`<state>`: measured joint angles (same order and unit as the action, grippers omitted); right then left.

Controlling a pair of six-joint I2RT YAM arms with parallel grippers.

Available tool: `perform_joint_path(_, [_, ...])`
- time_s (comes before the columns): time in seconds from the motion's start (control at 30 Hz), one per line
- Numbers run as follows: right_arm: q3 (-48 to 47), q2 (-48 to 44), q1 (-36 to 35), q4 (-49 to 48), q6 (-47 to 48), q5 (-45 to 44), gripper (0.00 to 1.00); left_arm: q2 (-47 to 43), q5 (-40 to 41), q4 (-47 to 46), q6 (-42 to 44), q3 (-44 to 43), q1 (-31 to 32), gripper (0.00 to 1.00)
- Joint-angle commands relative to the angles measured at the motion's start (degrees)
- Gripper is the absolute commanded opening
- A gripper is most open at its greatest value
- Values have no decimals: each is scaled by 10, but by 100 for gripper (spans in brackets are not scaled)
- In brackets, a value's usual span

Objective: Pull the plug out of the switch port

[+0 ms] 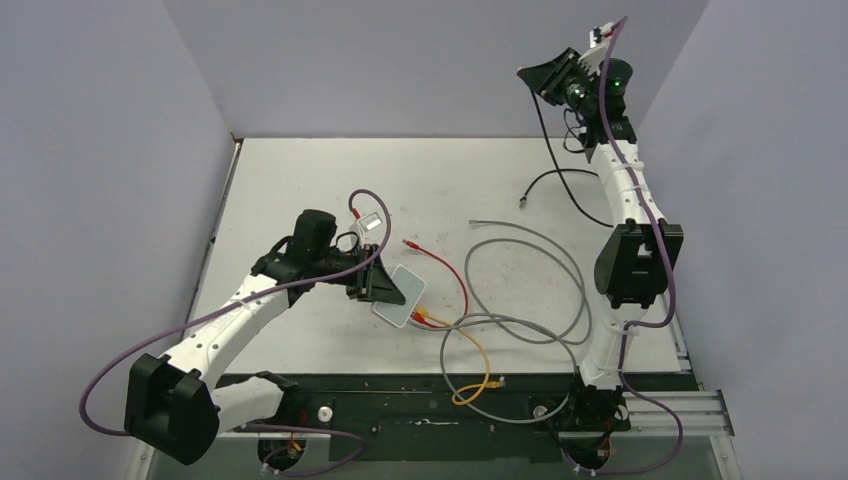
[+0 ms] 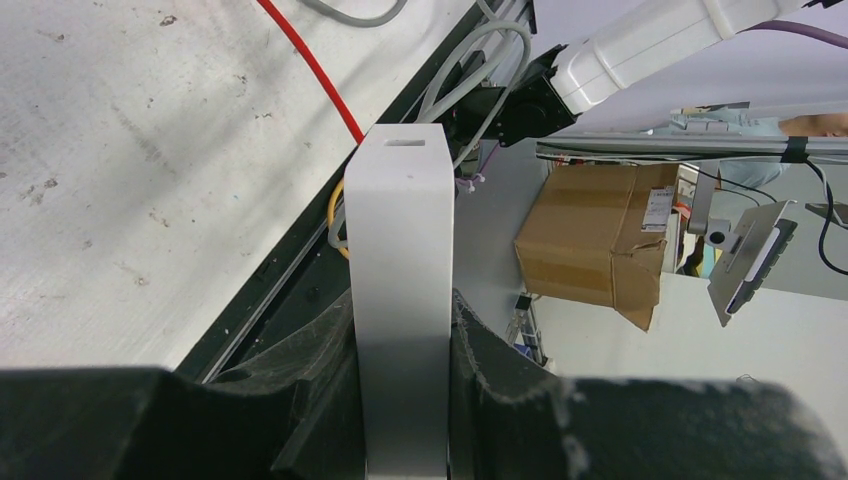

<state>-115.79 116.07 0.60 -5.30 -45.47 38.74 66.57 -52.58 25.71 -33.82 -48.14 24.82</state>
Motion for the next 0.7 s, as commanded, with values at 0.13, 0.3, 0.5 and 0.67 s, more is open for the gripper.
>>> perform_joint_path(0.13, [11, 35, -41, -6, 91, -43, 5, -8, -17, -28, -5, -20, 5, 0])
perform_joint_path(0.3, [-19, 79, -57, -14, 96, -57, 5, -11, -15, -35, -13, -18, 5, 0])
perform_joint_path(0.5, [-107, 162, -77, 35, 121, -34, 5, -11, -12, -44, -23, -20, 6, 0])
perform_joint_path(0.67, [-147, 208, -101, 114, 197, -45, 5, -11, -10, -55, -34, -20, 8, 0])
